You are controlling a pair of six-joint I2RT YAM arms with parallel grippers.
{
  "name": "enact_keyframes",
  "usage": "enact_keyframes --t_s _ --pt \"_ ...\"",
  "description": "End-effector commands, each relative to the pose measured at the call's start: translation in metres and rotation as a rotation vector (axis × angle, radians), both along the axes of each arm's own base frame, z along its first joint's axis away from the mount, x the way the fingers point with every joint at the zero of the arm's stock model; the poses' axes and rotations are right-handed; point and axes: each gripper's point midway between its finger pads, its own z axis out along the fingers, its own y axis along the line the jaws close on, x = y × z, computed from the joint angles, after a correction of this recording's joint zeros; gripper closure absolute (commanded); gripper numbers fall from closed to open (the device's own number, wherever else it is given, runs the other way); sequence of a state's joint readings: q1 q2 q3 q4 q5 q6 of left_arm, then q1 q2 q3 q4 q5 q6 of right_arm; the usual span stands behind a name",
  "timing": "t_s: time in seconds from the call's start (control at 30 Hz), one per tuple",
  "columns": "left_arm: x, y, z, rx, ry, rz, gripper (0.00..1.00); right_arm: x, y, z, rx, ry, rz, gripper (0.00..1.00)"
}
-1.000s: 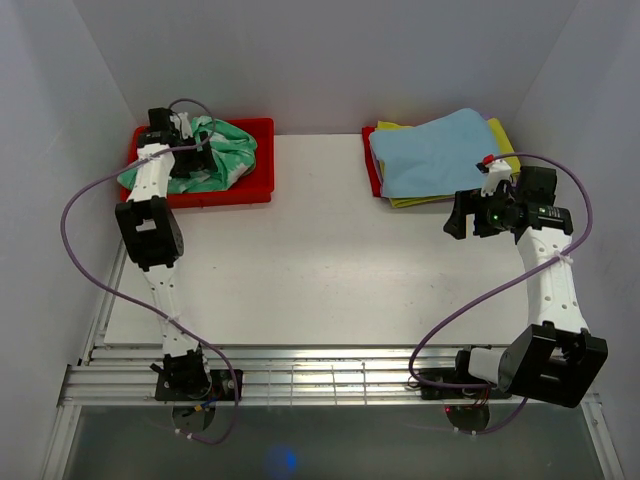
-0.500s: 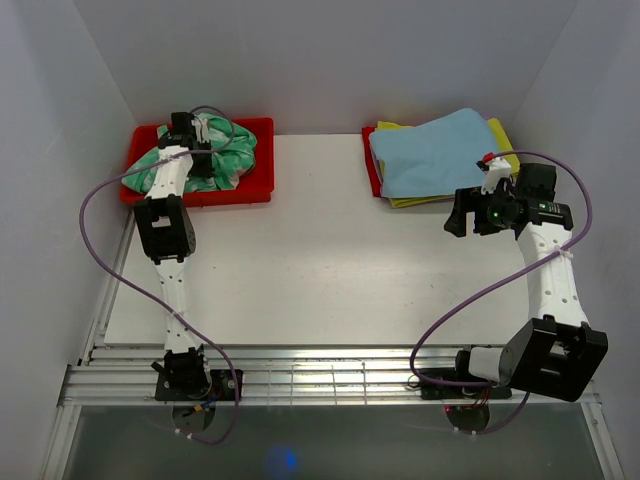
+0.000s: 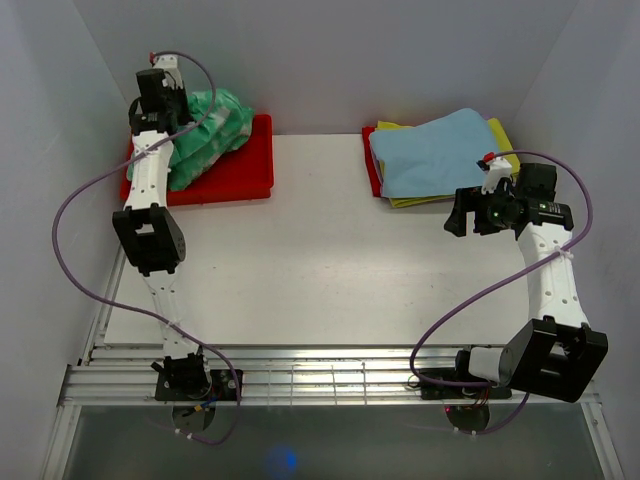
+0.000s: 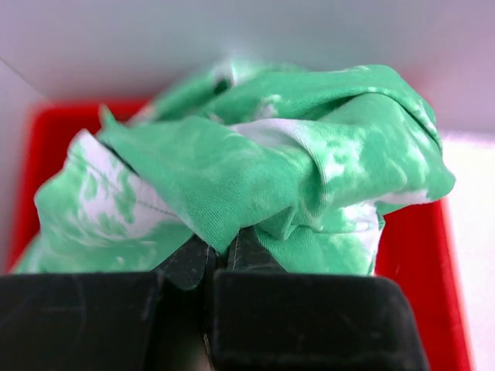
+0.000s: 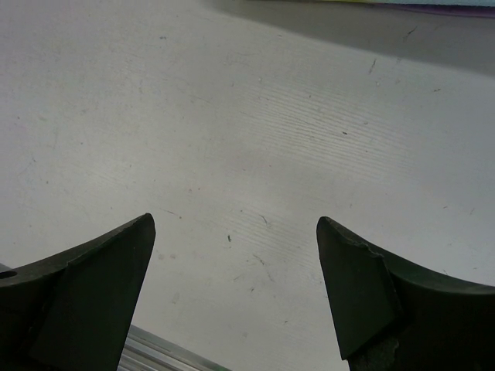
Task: Fold and stack the trousers
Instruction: Grab the trousers from the pile, then move the trousers to the center of the board
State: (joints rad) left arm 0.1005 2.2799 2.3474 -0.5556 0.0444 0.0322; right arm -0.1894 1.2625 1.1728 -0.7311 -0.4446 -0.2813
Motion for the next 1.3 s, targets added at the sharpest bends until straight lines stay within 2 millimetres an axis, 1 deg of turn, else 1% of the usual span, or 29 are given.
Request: enact_keyframes --t_s 0.0,0.07,0.1,0.17,0.2,0.23,0.3,0.33,0.37,0.4,0.43,0.47,0.5,0.53,0.57,0.6,0.63,0.67,0.7,0.73,0.83,0.87,0.9,0.97,1.03,1.07,1.17,1.23,1.27 --pt "-0.044 -0.006 0.248 0.038 -0.604 -0.009 1.0 0.003 0.0 0.024 0.001 -0.077 -0.005 0.1" --pt "-0.06 -0.013 0.283 0.015 -0.698 -0.032 1.0 0.002 0.001 0.026 0.001 -0.084 -0.004 0.1" --pt "-0.075 -0.016 0.307 0.013 -0.751 -0.041 1.0 0.002 0.001 0.027 0.0 -0.088 -0.002 0.1" --pt "-0.094 -0.028 0.337 -0.01 -0.83 -0.09 1.0 0.001 0.002 0.029 0.006 -0.094 0.001 0.1" --pt "-0.114 -0.034 0.361 -0.019 -0.882 -0.114 1.0 0.001 0.003 0.029 0.007 -0.094 0.002 0.1" --pt "-0.126 -0.045 0.373 -0.041 -0.909 -0.168 1.0 0.001 0.003 0.03 0.008 -0.097 0.004 0.1" --pt "-0.146 -0.058 0.386 -0.075 -0.929 -0.225 1.0 0.001 0.004 0.031 0.014 -0.1 0.009 0.1" --pt "-0.17 -0.066 0.403 -0.088 -0.96 -0.26 1.0 0.001 0.005 0.032 0.015 -0.103 0.011 0.1" --pt "-0.182 -0.079 0.405 -0.125 -0.952 -0.325 1.0 0.001 0.006 0.033 0.02 -0.107 0.014 0.1" --pt "-0.186 -0.086 0.395 -0.151 -0.919 -0.36 1.0 0.001 0.006 0.034 0.021 -0.108 0.017 0.1" --pt "-0.214 -0.097 0.407 -0.16 -0.937 -0.409 1.0 0.001 0.007 0.035 0.025 -0.111 0.02 0.1" --pt "-0.227 -0.111 0.402 -0.198 -0.909 -0.487 1.0 0.001 0.008 0.037 0.03 -0.114 0.023 0.1" --pt "-0.225 -0.118 0.38 -0.236 -0.843 -0.519 1.0 0.001 0.009 0.038 0.034 -0.116 0.027 0.1" --pt "-0.235 -0.126 0.372 -0.255 -0.812 -0.565 1.0 0.001 0.01 0.039 0.036 -0.116 0.031 0.1" --pt "-0.255 -0.137 0.372 -0.261 -0.802 -0.616 1.0 0.002 0.011 0.041 0.043 -0.12 0.039 0.1" --pt "-0.264 -0.146 0.36 -0.281 -0.761 -0.668 1.0 0.002 0.012 0.041 0.047 -0.118 0.042 0.1" --pt "-0.257 -0.149 0.326 -0.322 -0.675 -0.673 1.0 0.002 0.013 0.04 0.052 -0.111 0.045 0.1" --pt "-0.26 -0.153 0.311 -0.34 -0.637 -0.693 1.0 0.002 0.015 0.042 0.063 -0.111 0.055 0.1" --pt "-0.276 -0.163 0.3 -0.348 -0.605 -0.752 1.0 0.001 0.017 0.042 0.072 -0.11 0.062 0.1" --pt "-0.27 -0.167 0.263 -0.389 -0.515 -0.764 1.0 0.001 0.018 0.041 0.077 -0.107 0.071 0.1" --pt "-0.285 -0.187 0.219 -0.442 -0.387 -0.855 1.0 -0.001 0.024 0.043 0.105 -0.103 0.106 0.1" --pt "-0.288 -0.199 0.193 -0.473 -0.319 -0.883 1.0 -0.003 0.028 0.043 0.122 -0.101 0.126 0.1" --pt "-0.291 -0.205 0.179 -0.483 -0.282 -0.901 1.0 -0.005 0.031 0.043 0.13 -0.096 0.139 0.1" --pt "-0.301 -0.239 0.136 -0.49 -0.154 -0.959 1.0 -0.007 0.035 0.041 0.147 -0.09 0.163 0.1" --pt "-0.293 -0.251 0.099 -0.447 -0.067 -0.887 1.0 -0.009 0.036 0.037 0.152 -0.078 0.169 0.1" --pt "-0.298 -0.268 0.083 -0.417 -0.038 -0.899 1.0 -0.01 0.037 0.037 0.152 -0.077 0.175 0.1" --pt "-0.286 -0.28 0.028 -0.384 0.089 -0.759 1.0 -0.013 0.04 0.034 0.147 -0.063 0.191 0.09" --pt "-0.279 -0.286 0.011 -0.386 0.13 -0.695 1.0 -0.014 0.043 0.034 0.129 -0.07 0.207 0.07" --pt "-0.279 -0.299 -0.001 -0.389 0.164 -0.697 1.0 -0.014 0.042 0.034 0.115 -0.073 0.203 0.06"
